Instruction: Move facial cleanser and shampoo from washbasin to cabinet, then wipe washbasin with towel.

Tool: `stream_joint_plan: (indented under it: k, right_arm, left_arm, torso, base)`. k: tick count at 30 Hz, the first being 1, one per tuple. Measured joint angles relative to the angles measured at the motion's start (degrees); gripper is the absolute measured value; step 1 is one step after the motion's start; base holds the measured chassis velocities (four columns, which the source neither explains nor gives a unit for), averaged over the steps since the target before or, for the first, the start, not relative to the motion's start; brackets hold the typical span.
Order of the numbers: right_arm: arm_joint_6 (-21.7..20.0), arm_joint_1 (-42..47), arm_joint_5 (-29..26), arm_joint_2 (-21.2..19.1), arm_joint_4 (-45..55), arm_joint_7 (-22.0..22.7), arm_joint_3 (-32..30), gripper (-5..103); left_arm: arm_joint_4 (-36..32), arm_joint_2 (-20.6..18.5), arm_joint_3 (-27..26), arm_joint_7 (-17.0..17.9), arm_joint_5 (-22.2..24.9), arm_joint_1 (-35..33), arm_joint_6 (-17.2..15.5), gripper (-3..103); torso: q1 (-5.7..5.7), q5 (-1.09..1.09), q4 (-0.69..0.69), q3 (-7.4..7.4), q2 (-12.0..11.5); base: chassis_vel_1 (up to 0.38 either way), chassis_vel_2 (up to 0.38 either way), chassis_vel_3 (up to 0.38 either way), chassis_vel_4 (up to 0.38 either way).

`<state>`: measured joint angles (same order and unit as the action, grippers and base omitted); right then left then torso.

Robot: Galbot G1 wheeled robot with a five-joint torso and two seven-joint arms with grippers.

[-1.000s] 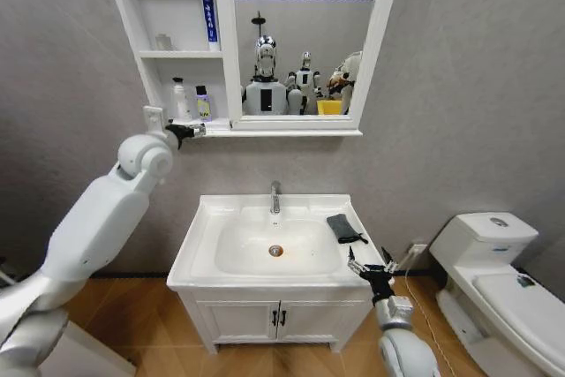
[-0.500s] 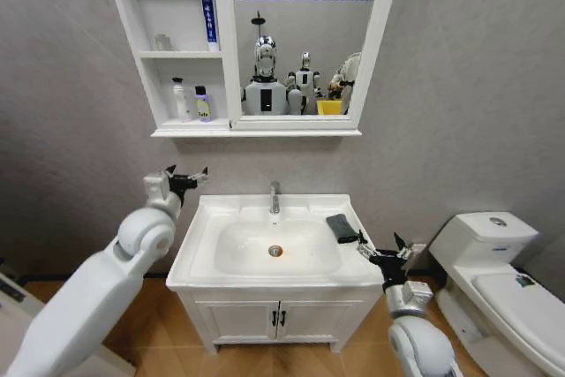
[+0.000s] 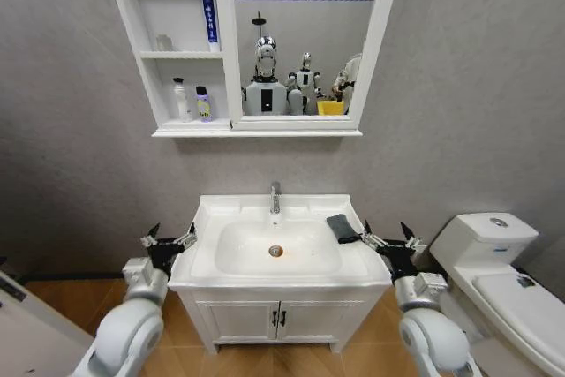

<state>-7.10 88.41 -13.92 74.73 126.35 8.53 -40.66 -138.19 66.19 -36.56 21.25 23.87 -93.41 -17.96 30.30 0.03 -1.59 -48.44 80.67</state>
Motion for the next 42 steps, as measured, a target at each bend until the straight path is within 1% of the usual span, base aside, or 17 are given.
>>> stream_joint_plan:
  k: [2,4,5,8,9,11,14,18,23,30,35,42]
  right_arm:
    - [-0.1,0.0,0.1,0.0,0.2,-0.1,0.2,100]
    - [-0.2,0.0,0.1,0.0,0.4,-0.1,0.2,100]
    - [-0.2,0.0,0.1,0.0,0.4,-0.1,0.2,100]
    - [-0.2,-0.2,-0.1,-0.5,0.5,-0.3,0.3,100]
    - [-0.2,-0.2,-0.1,-0.5,0.5,-0.3,0.3,100]
    - [-0.3,-0.3,-0.5,-0.7,0.7,-0.3,0.3,100]
    - [-0.3,0.0,-0.7,-0.7,1.0,-0.3,0.2,100]
    - [0.6,0.7,-0.6,-0.4,0.8,-0.2,0.3,100]
    - [0.6,1.1,-0.3,-0.2,0.5,-0.4,0.3,100]
    - [1.5,0.8,0.8,-0.1,-0.6,-1.7,0.2,100]
    - [2.0,1.2,1.0,0.3,-0.9,-2.2,0.1,100]
    - [2.7,1.7,1.6,0.7,-1.1,-2.6,0.1,100]
  left_arm:
    - [-3.1,1.8,-0.5,-1.3,-1.0,-2.4,0.9,100]
    - [-4.9,2.5,0.1,-1.5,-3.2,-4.4,1.3,100]
    - [-4.9,2.5,0.1,-1.5,-3.2,-4.4,1.3,100]
    - [-5.6,4.4,1.9,-1.2,-7.8,-7.9,0.9,100]
    - [-5.6,4.4,1.9,-1.2,-7.8,-7.9,0.9,100]
    - [-5.6,5.0,2.7,-1.1,-9.5,-8.9,0.3,100]
    - [-5.5,5.1,3.0,-1.0,-9.8,-9.0,0.0,100]
    - [-5.4,5.0,3.1,-0.9,-9.8,-8.8,-0.1,100]
    - [-5.3,5.0,3.1,-0.9,-9.7,-8.7,-0.1,100]
    - [-5.2,4.9,3.2,-0.8,-9.6,-8.5,-0.1,100]
    - [-5.1,4.8,3.2,-0.8,-9.5,-8.4,-0.2,100]
    - [-5.1,4.8,3.2,-0.8,-9.4,-8.4,-0.2,100]
  torso:
    - [0.00,0.00,-0.01,0.00,0.0]
    - [0.00,0.00,-0.02,-0.01,0.0]
    - [0.00,0.00,-0.02,-0.01,0.0]
    - [0.00,-0.01,0.00,-0.01,0.0]
    - [0.00,-0.01,0.00,-0.01,0.0]
    - [0.00,-0.01,0.02,-0.01,0.0]
    - [0.00,-0.02,-0.01,-0.01,0.0]
    - [0.01,-0.02,0.00,-0.01,0.0]
    - [0.01,-0.02,-0.01,-0.01,0.0]
    - [0.01,-0.02,0.01,-0.01,0.0]
    - [0.00,-0.02,0.00,-0.01,0.0]
    - [-0.01,-0.02,0.00,-0.01,0.0]
  base:
    - [0.000,0.000,0.000,0.000]
    - [0.000,0.000,0.000,0.000]
    - [0.000,0.000,0.000,0.000]
    - [0.000,0.000,0.000,0.000]
    - [0.000,0.000,0.000,0.000]
    - [0.000,0.000,0.000,0.000]
    - [0.000,0.000,0.000,0.000]
    - [0.000,0.000,0.000,0.000]
    - [0.000,0.000,0.000,0.000]
    - [0.000,0.000,0.000,0.000]
    - [0.000,0.000,0.000,0.000]
    - [-0.116,0.108,0.123,-0.122]
